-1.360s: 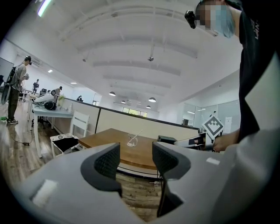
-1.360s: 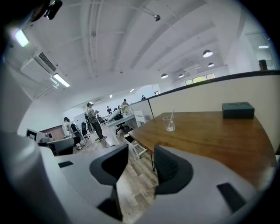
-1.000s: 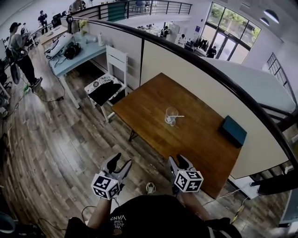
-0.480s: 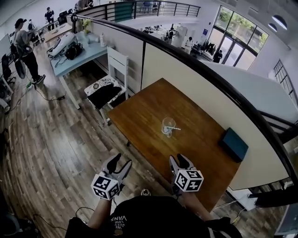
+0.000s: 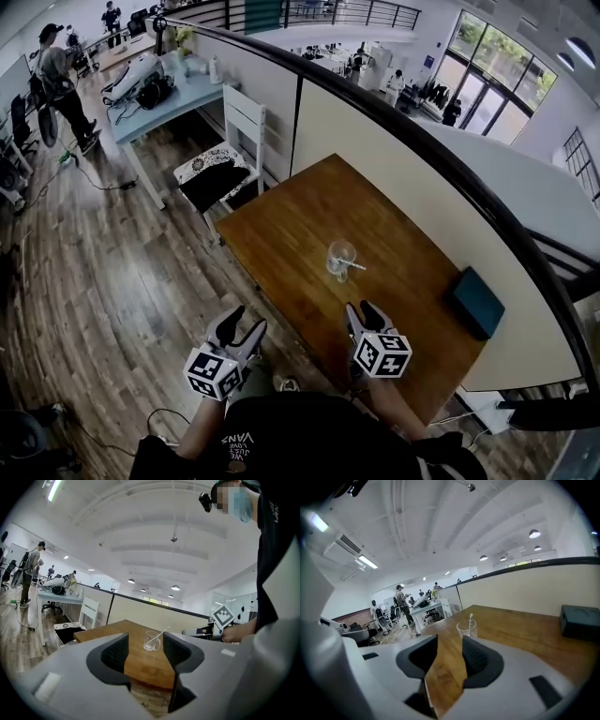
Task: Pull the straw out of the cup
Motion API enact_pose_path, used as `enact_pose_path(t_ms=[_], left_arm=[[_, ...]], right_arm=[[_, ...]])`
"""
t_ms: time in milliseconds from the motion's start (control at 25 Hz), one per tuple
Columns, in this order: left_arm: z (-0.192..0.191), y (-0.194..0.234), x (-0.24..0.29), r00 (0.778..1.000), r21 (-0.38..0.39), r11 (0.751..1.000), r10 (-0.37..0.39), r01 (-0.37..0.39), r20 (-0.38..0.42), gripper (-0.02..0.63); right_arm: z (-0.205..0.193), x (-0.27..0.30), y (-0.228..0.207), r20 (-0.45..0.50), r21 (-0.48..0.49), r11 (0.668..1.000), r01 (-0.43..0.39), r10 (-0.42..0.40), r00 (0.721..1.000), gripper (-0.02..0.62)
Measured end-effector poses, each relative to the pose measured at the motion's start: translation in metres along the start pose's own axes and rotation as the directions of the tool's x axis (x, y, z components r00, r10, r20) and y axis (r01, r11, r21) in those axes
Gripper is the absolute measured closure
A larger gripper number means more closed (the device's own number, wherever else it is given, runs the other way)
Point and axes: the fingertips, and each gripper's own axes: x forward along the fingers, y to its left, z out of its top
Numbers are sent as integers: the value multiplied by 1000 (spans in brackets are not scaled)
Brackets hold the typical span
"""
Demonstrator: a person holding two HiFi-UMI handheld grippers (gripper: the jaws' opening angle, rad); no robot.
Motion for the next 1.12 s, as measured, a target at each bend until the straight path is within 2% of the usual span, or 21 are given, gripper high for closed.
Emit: enact_pose_path(t_ms=[400,840,1120], left_arm=[[19,30,44,995,24,995,-91,92,-35,391],[36,57,84,978,49,979,-196,200,-72,391],[38,82,94,973,51,974,-214,219,-86,391]], right_arm=[[7,41,-14,-7,23,995,97,-97,995,431],[12,83,-30,-6,50,977,209,-209,978,437],[12,107,-41,1,131,959,252,-255,967,437]])
